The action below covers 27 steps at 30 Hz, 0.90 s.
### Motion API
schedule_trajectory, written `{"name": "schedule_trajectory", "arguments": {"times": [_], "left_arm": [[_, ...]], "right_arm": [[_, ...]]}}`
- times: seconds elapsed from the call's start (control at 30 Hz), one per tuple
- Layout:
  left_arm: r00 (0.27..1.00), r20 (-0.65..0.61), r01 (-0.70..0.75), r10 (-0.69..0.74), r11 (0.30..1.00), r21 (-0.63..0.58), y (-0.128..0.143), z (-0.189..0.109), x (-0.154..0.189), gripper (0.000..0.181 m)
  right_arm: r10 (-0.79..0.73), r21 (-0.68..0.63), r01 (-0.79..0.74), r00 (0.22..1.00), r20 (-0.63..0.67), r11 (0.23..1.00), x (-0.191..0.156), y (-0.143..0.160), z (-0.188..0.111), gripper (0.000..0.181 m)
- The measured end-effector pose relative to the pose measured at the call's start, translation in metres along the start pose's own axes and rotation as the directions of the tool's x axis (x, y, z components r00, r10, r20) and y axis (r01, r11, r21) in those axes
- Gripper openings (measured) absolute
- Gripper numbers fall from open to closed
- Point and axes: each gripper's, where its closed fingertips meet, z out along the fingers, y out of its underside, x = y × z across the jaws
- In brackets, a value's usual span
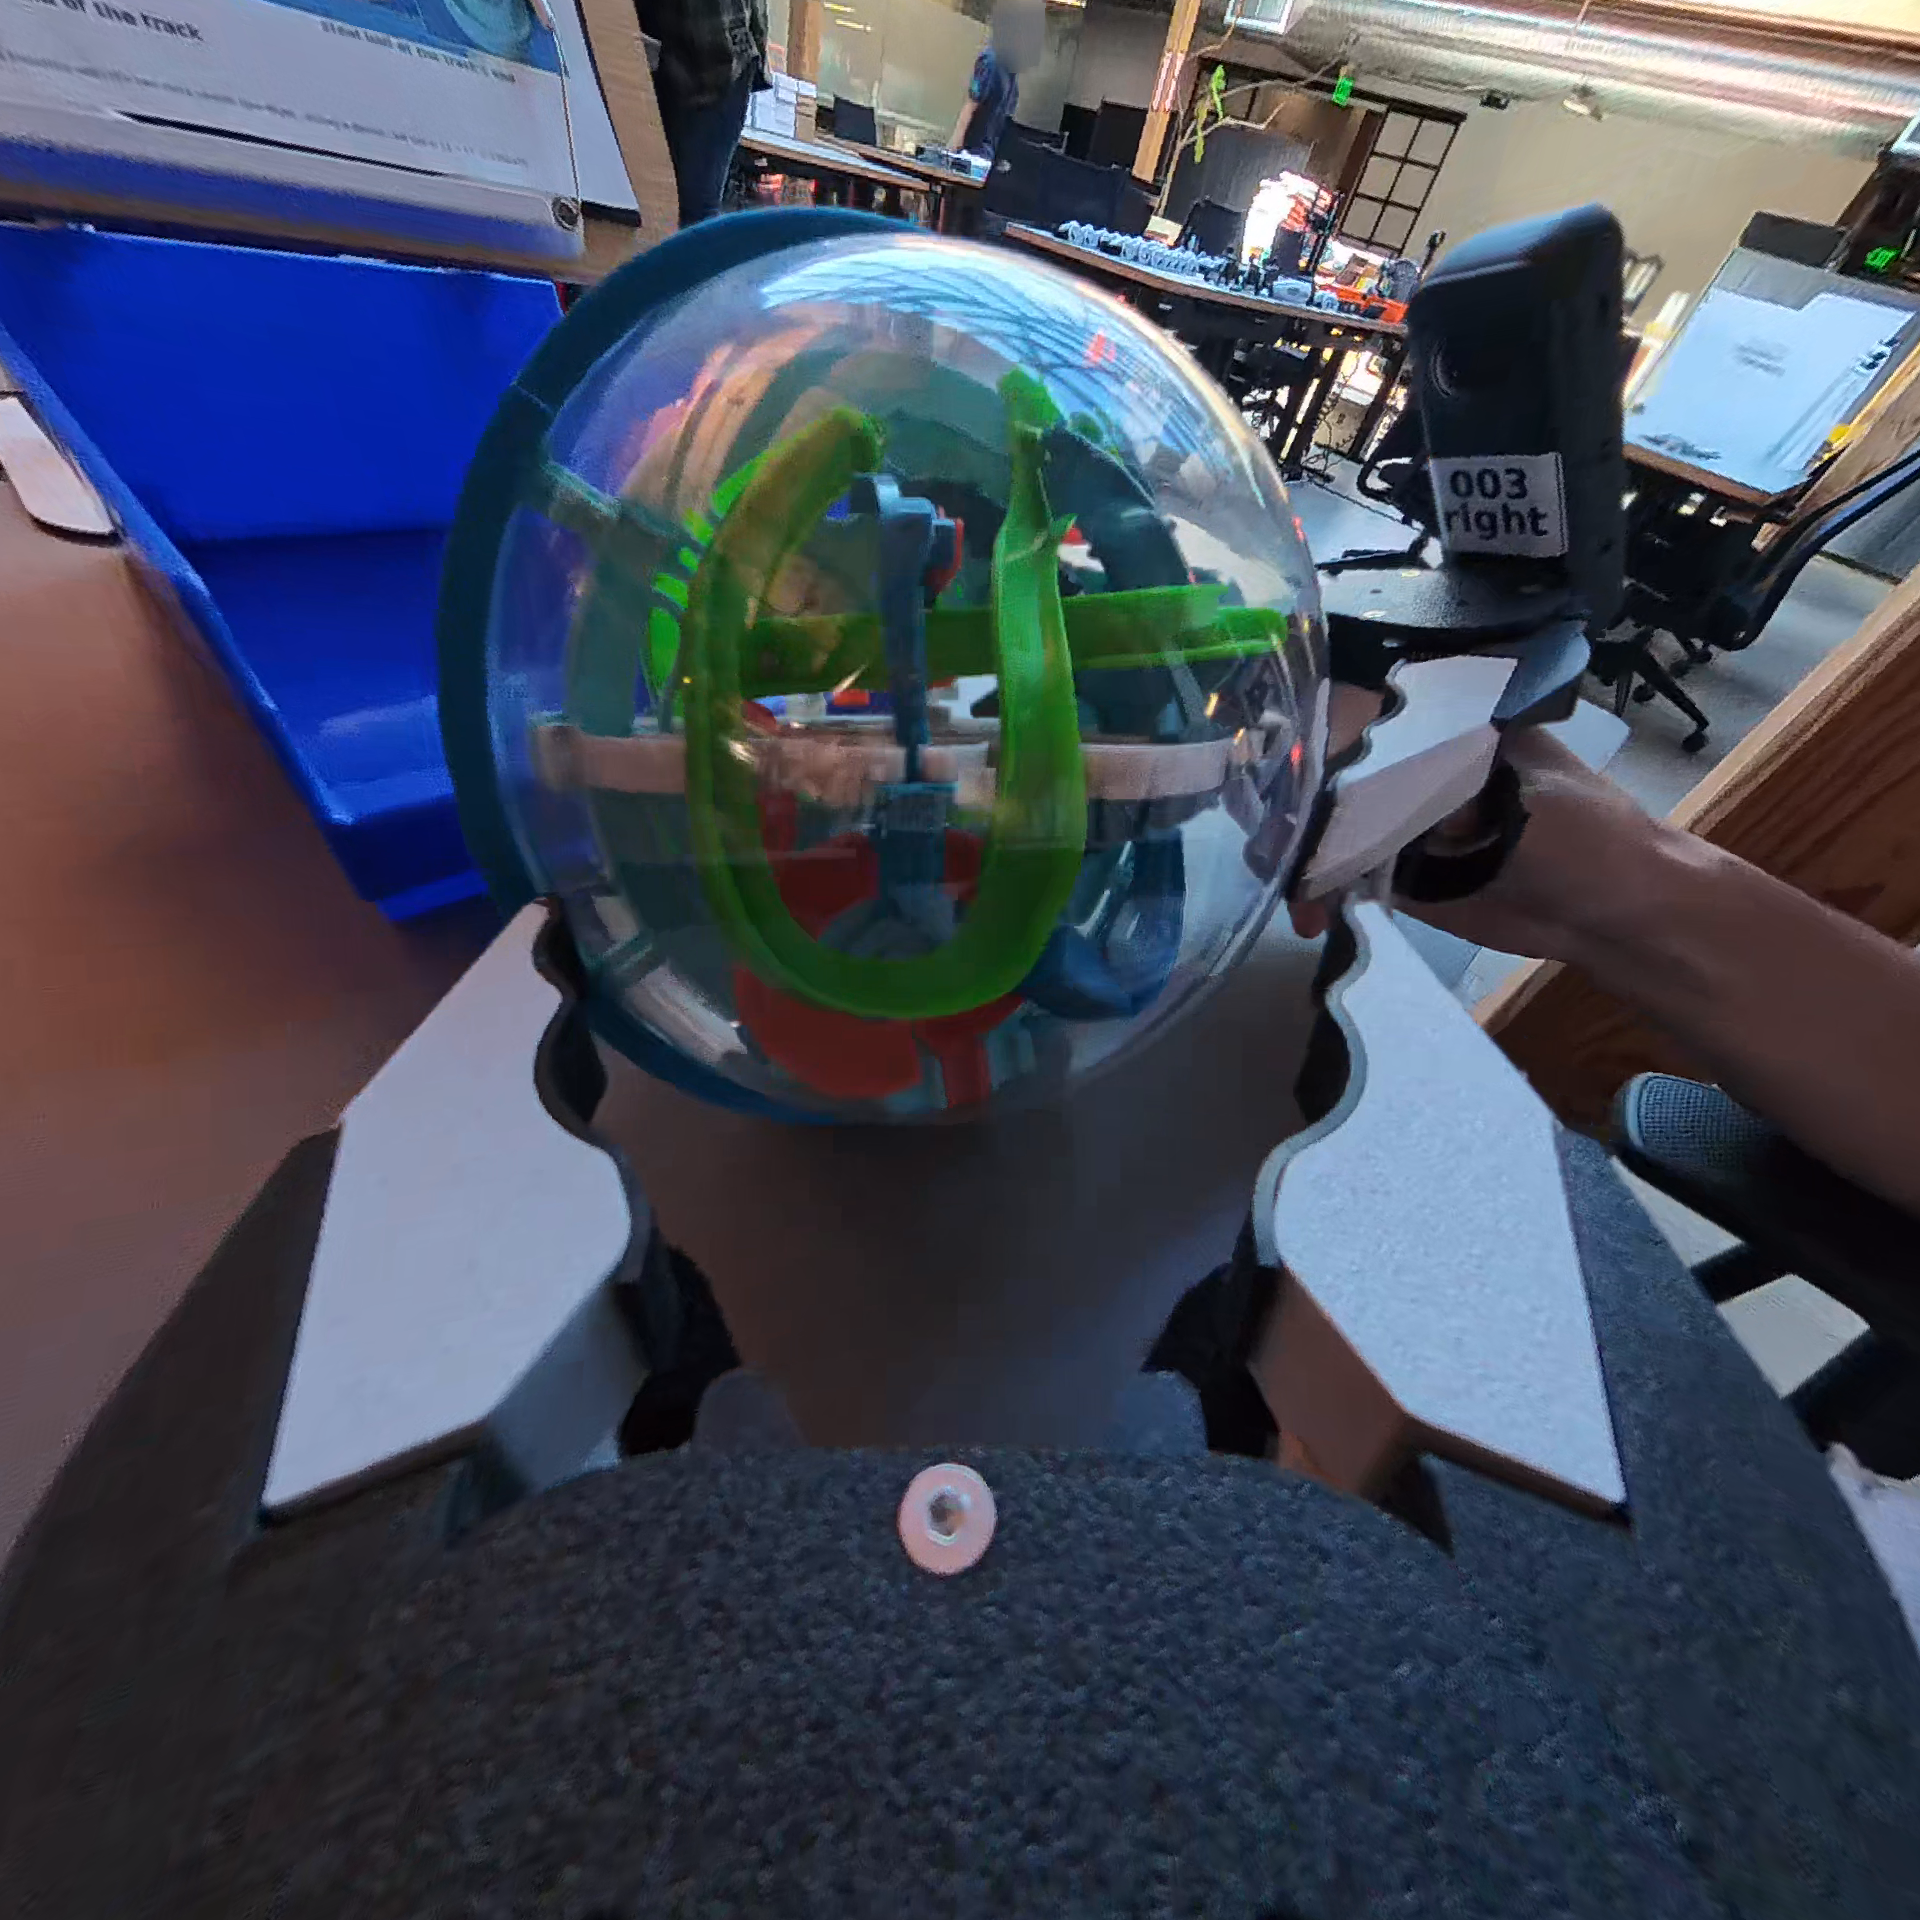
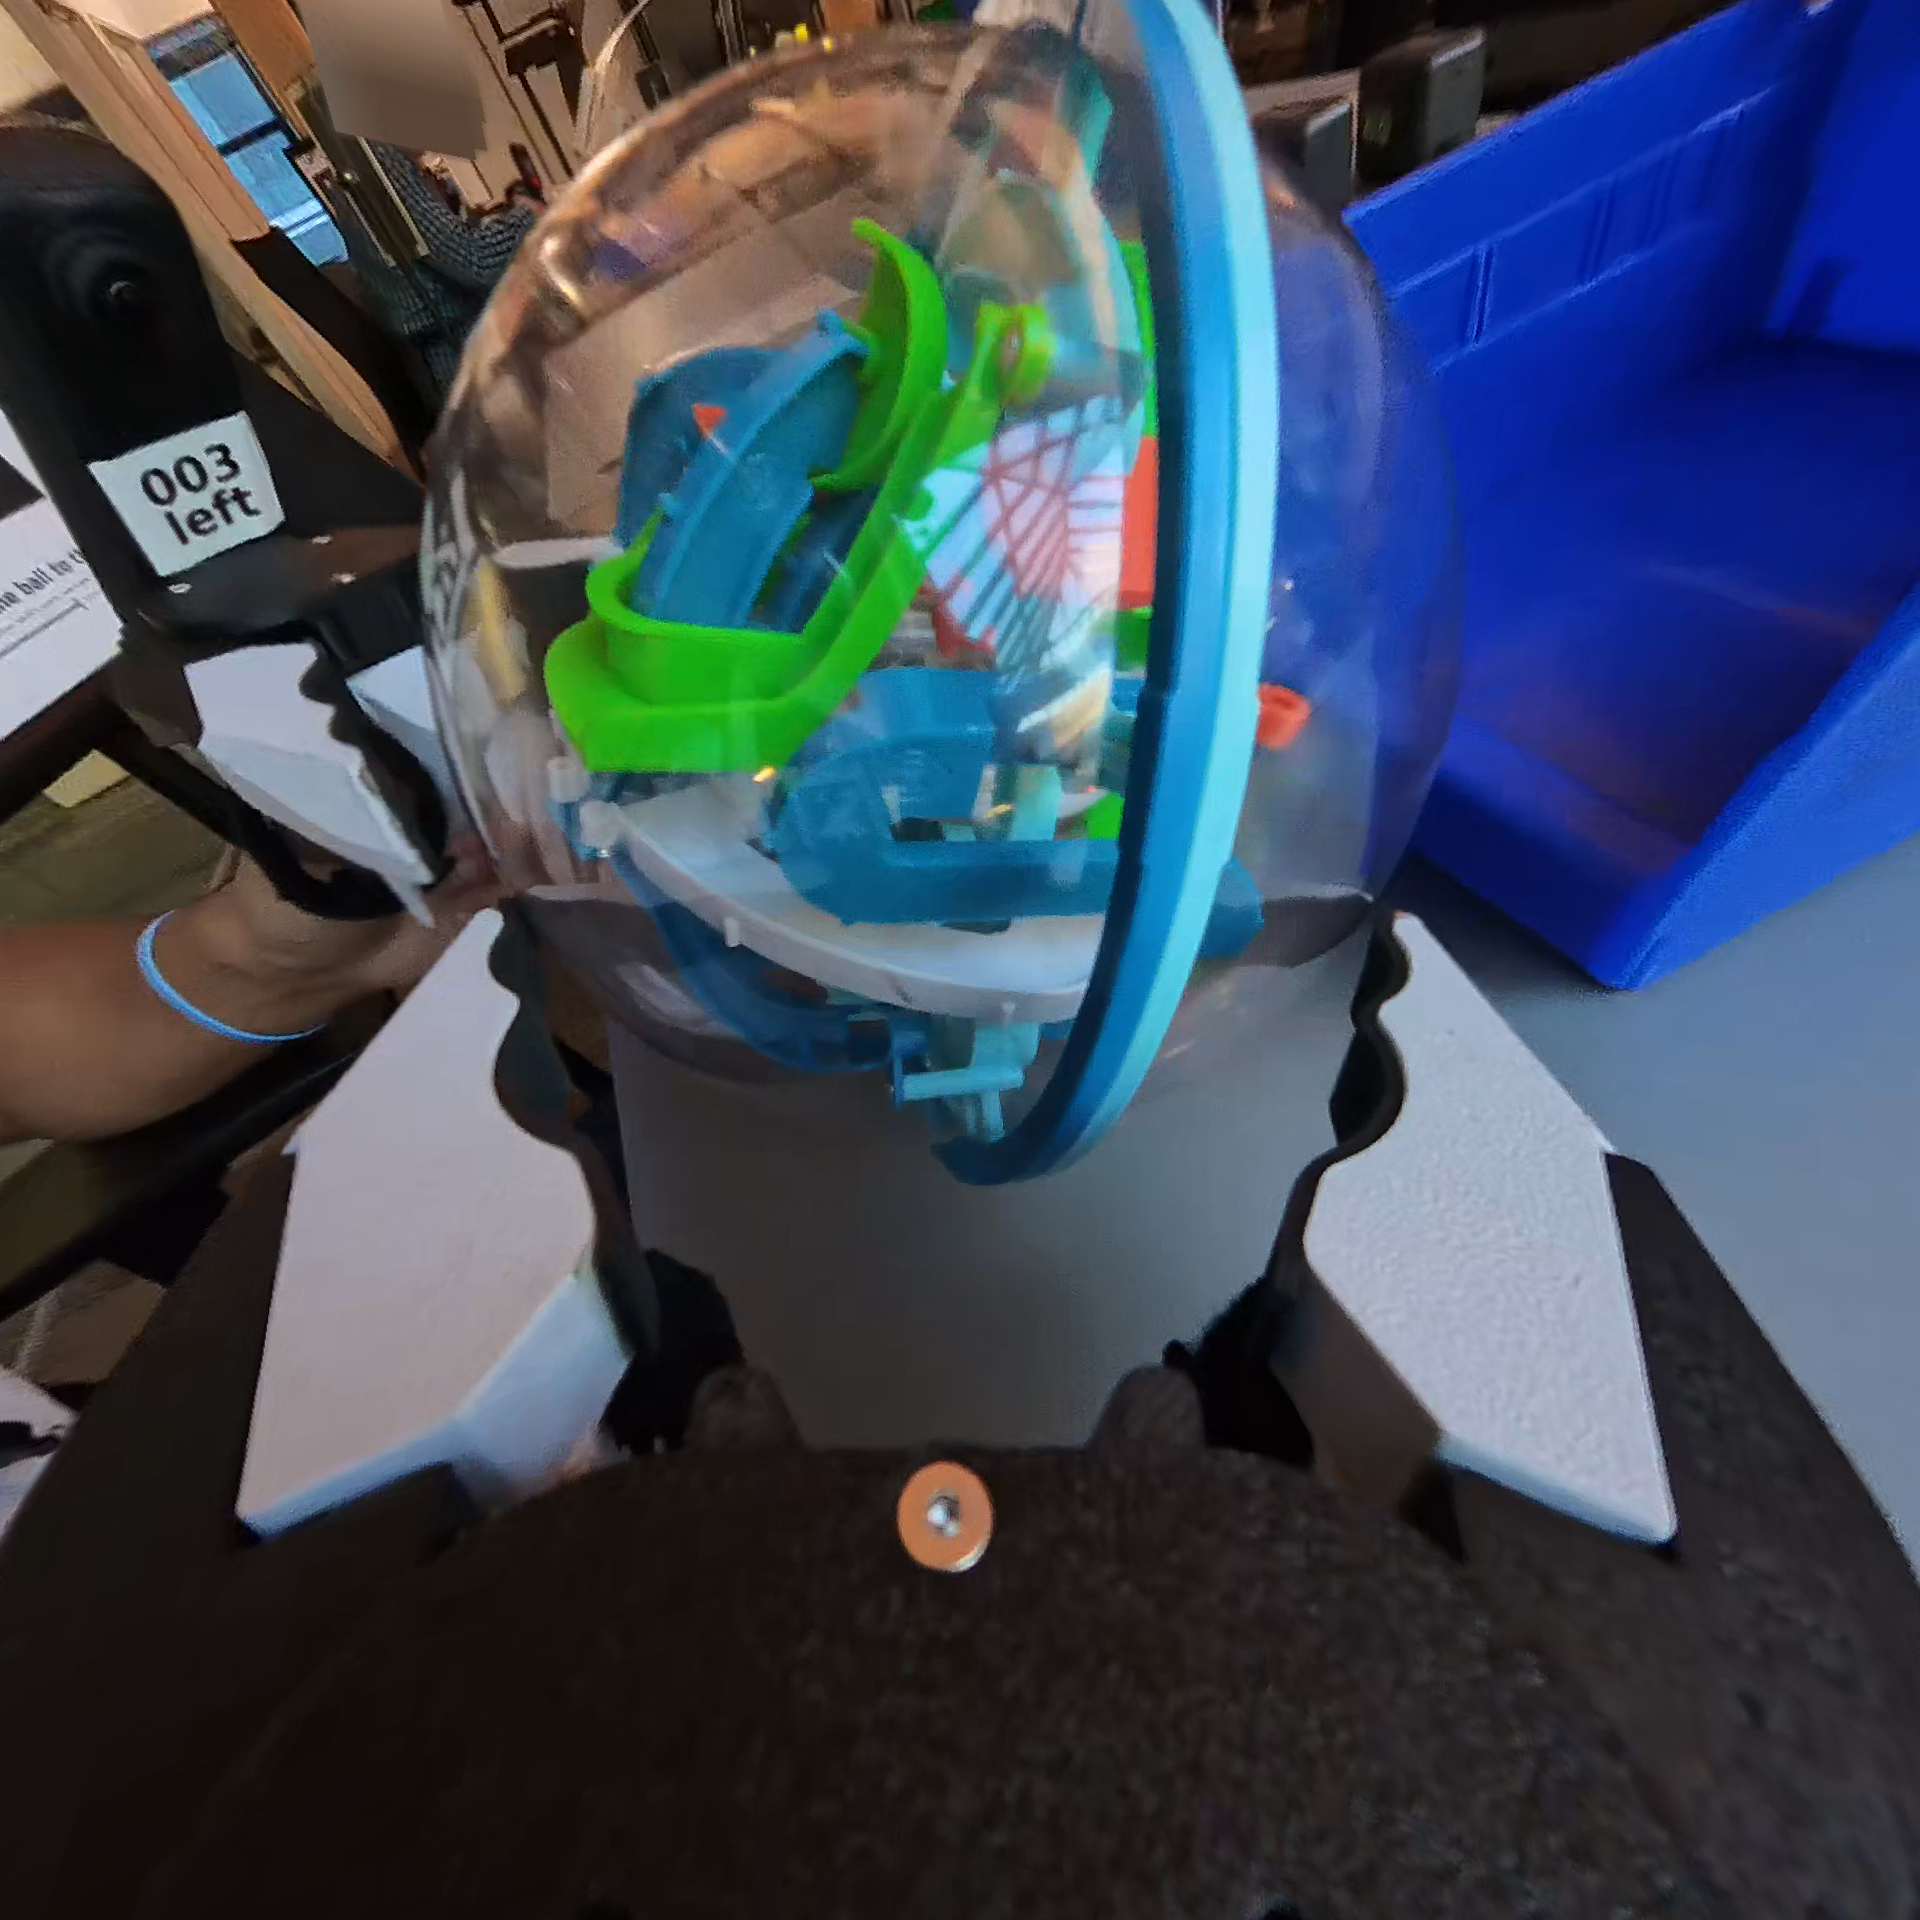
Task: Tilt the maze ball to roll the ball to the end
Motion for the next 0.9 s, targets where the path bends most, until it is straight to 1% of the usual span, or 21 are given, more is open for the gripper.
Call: {"name": "schedule_trajectory", "arguments": {"times": [0.07,0.17,0.27,0.37,0.47,0.53,0.7,0.8,0.9], "left_arm": [[0.999,0.01,-0.038,0.037,0.999,0.024,-0.006,-0.003,-0.001,0.126],[0.997,0.035,-0.068,0.067,0.997,0.027,-0.008,-0.007,-0.003,0.126],[0.998,0.036,-0.052,0.051,0.998,0.027,-0.007,-0.009,-0.006,0.124],[1.0,-0.006,-0.029,0.029,0.999,0.023,-0.004,-0.008,-0.005,0.117],[1.0,-0.004,-0.022,0.022,1.0,0.016,-0.002,-0.009,-0.007,0.117],[1.0,-0.009,-0.024,0.024,1.0,0.012,-0.001,-0.01,-0.008,0.117],[0.999,-0.03,-0.008,0.009,1.0,0.025,-0.002,-0.012,-0.011,0.114],[0.997,-0.079,0.028,-0.023,0.998,0.054,-0.005,-0.016,-0.013,0.105],[0.992,-0.114,0.072,-0.061,0.993,0.093,-0.012,-0.025,-0.019,0.09]], "right_arm": [[0.02,-0.017,-0.02,1.0,0.007,1.0,0.002,0.003,-0.003,0.15],[-0.013,0.023,0.013,0.999,-0.03,1.0,0.004,0.0,-0.009,0.147],[-0.021,0.046,0.023,0.999,-0.037,0.999,-0.001,-0.002,-0.016,0.132],[-0.037,0.09,0.041,0.998,-0.048,0.995,-0.003,-0.008,-0.02,0.125],[0.006,0.134,-0.004,1.0,-0.017,0.991,-0.007,-0.015,-0.025,0.118],[0.026,0.159,-0.025,1.0,-0.01,0.987,-0.007,-0.018,-0.029,0.109],[0.001,0.215,0.002,1.0,-0.01,0.977,-0.005,-0.024,-0.034,0.098],[0.01,0.221,-0.011,1.0,0.007,0.975,-0.003,-0.024,-0.037,0.096],[0.022,0.229,-0.024,1.0,0.012,0.973,0.0,-0.025,-0.039,0.093]]}}
